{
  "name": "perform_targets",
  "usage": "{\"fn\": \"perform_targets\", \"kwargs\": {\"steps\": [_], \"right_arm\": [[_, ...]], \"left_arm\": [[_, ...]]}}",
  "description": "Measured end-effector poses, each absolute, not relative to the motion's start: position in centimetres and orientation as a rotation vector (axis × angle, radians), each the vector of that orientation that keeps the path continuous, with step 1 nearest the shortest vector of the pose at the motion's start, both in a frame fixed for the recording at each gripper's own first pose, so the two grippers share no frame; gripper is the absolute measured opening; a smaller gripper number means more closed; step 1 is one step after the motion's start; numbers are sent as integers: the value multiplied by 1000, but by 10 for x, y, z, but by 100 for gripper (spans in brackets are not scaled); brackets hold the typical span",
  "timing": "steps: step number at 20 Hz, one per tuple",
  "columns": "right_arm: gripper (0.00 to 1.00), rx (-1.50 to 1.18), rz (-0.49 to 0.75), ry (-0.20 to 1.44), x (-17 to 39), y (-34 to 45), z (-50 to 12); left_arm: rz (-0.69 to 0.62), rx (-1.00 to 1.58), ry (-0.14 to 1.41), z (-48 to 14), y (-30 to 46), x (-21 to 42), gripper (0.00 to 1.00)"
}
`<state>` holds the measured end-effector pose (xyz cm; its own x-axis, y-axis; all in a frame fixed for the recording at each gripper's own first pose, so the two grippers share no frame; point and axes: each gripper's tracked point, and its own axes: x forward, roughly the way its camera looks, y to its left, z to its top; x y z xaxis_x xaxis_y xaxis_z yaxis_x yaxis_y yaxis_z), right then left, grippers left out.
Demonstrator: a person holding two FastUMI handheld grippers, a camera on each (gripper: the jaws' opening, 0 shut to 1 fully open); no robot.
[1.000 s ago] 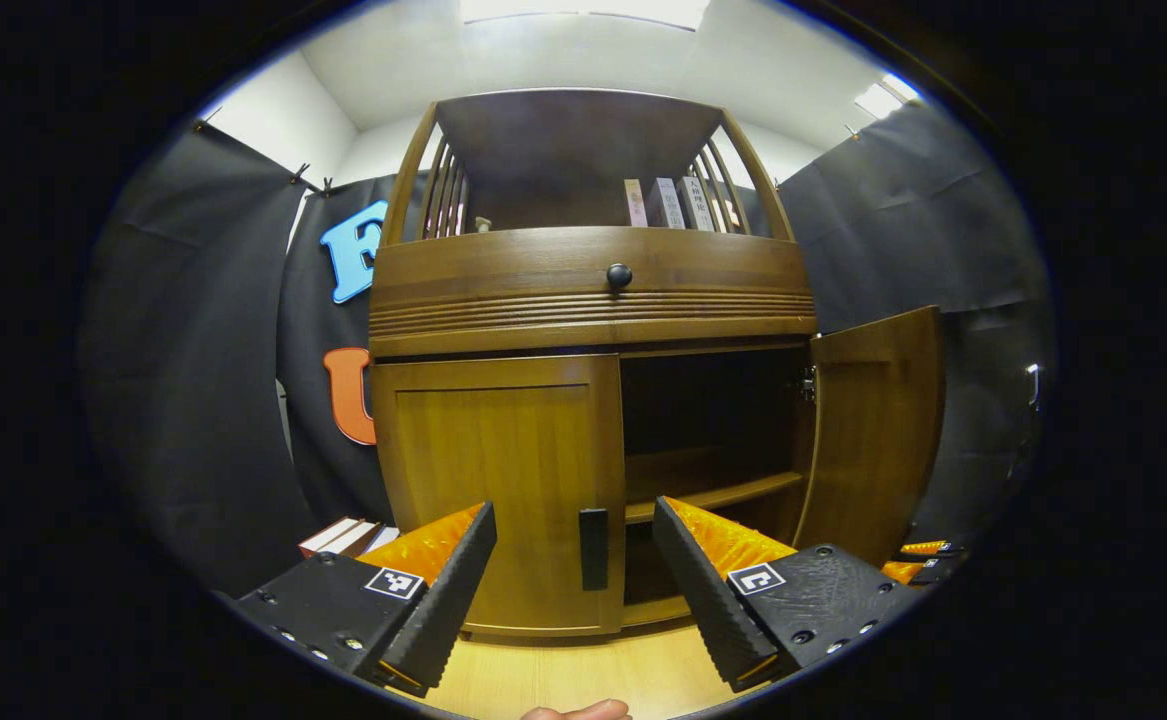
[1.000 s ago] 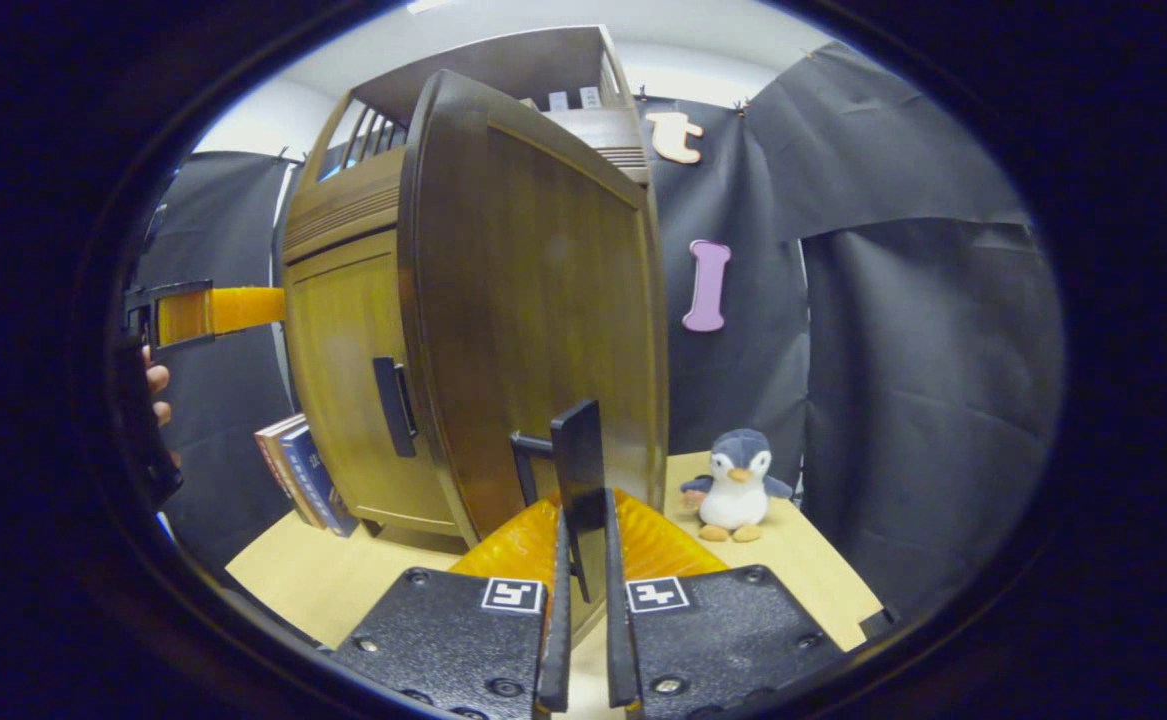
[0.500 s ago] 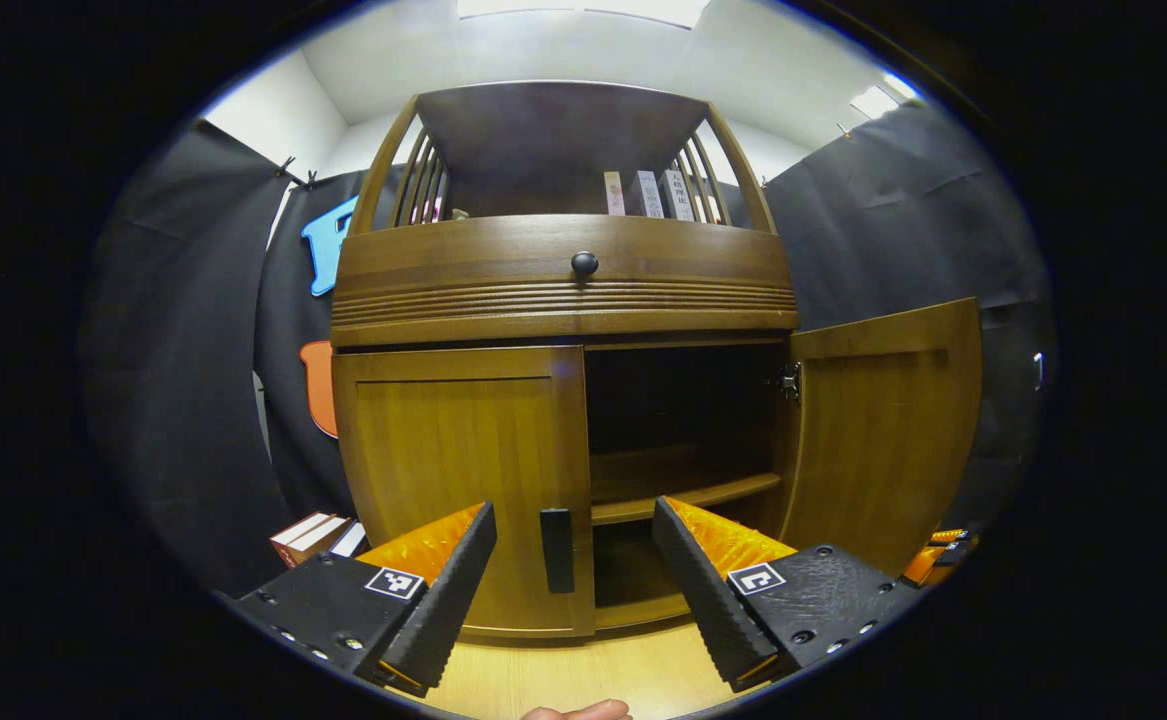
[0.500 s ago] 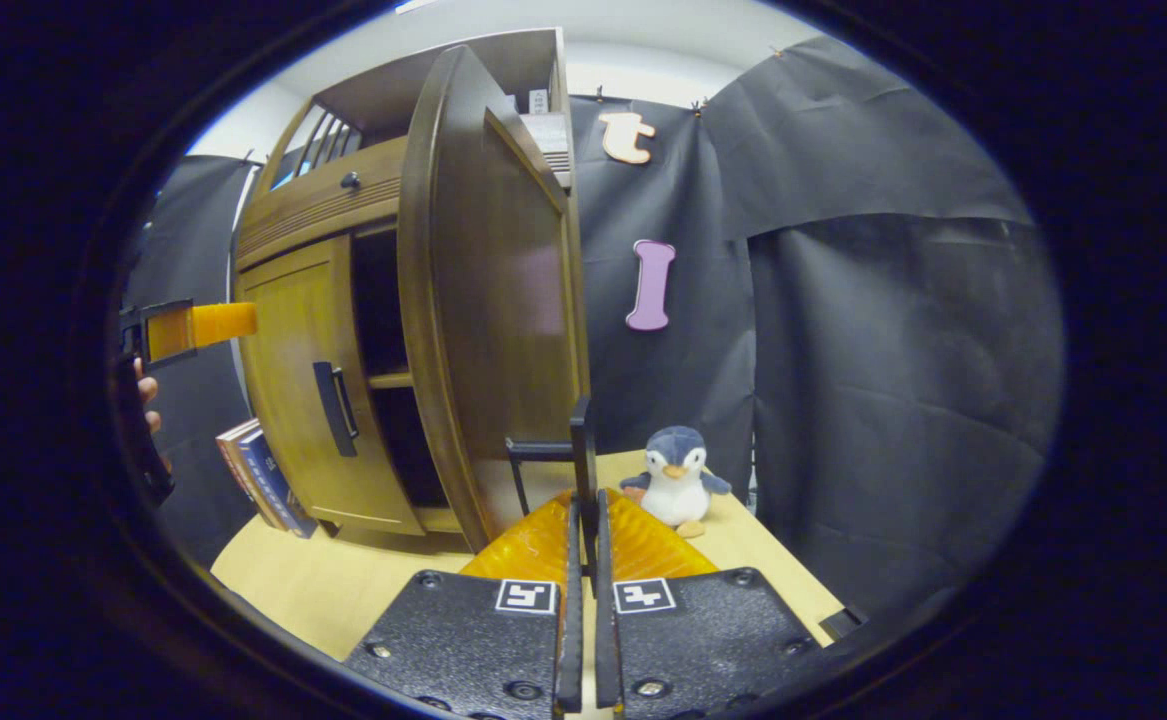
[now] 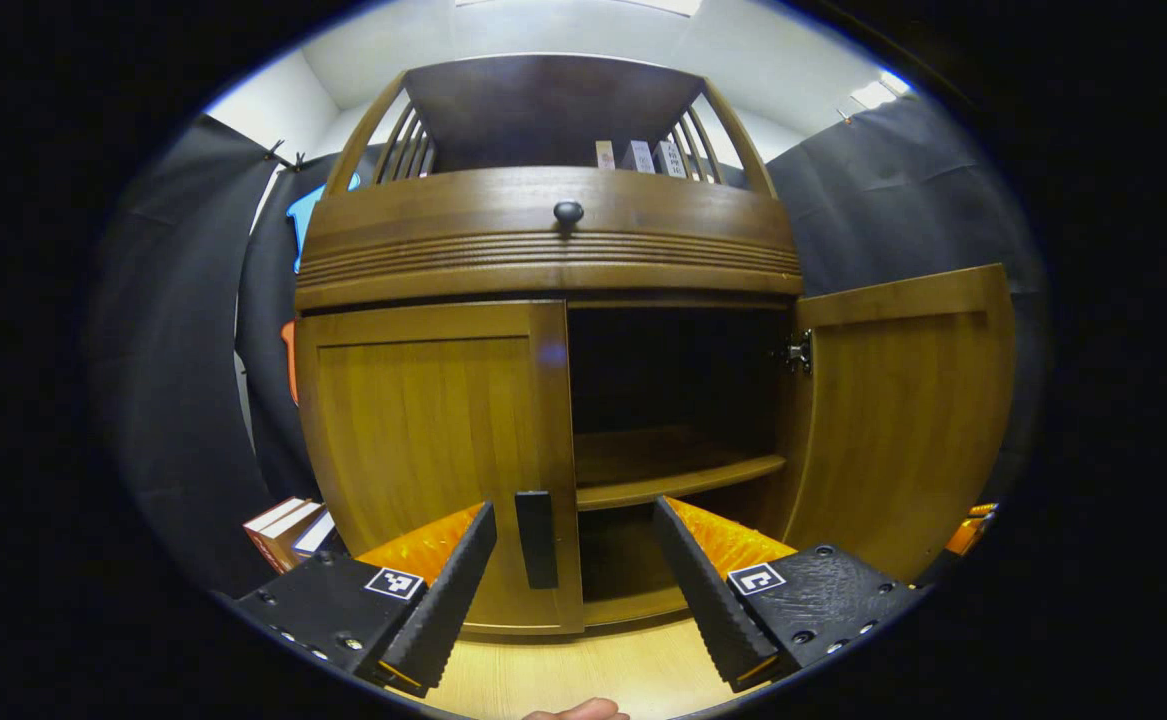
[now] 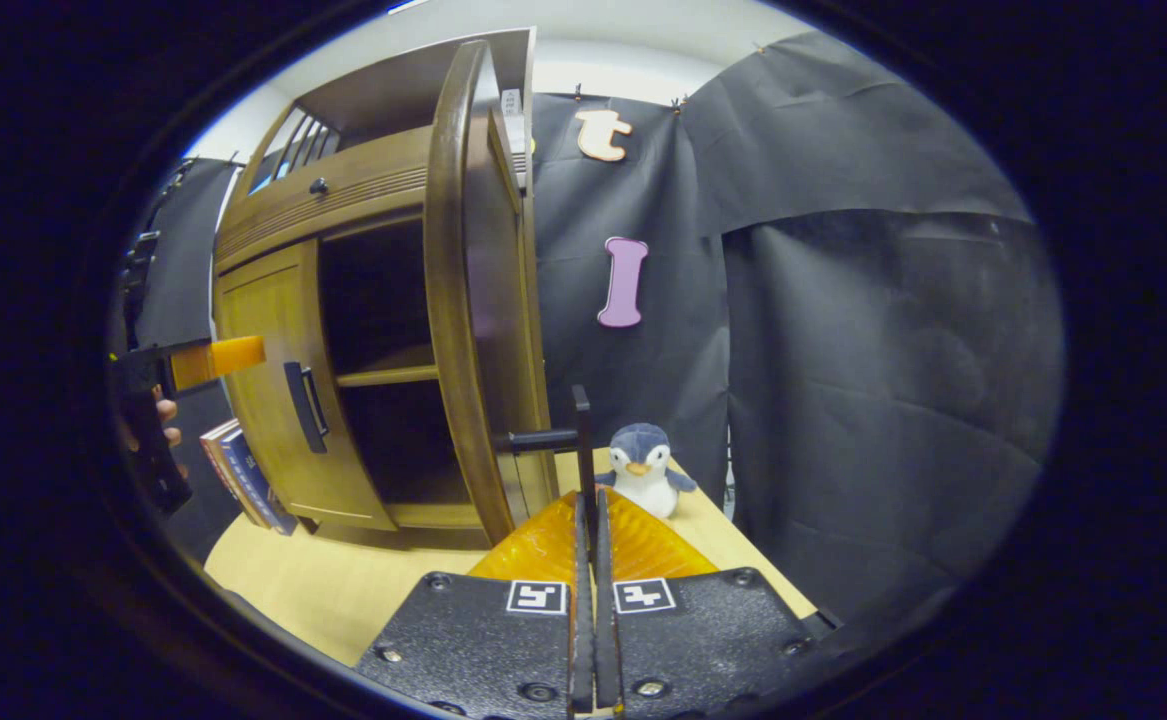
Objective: Open the right door of the double-door shoe cabinet with the right hand, and open the left door with the left hand.
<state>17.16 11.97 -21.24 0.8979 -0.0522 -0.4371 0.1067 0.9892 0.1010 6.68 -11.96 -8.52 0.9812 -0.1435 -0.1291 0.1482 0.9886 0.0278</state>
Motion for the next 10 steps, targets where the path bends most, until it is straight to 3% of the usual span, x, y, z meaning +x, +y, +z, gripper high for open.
{"fn": "perform_targets", "kwargs": {"steps": [2, 7, 8, 10], "right_arm": [[0, 120, -103, 445, 171, 115, -212], [4, 149, -152, 437, 171, 113, -211], [0, 155, -150, 434, 172, 116, -210], [4, 151, -152, 419, 174, 112, -207]], "left_arm": [[-143, 28, 164, -103, -116, 78, 95], [-90, -12, 225, -126, -99, 99, 95], [-89, -22, 230, -130, -98, 109, 100], [-91, -32, 249, -137, -96, 121, 85]]}}
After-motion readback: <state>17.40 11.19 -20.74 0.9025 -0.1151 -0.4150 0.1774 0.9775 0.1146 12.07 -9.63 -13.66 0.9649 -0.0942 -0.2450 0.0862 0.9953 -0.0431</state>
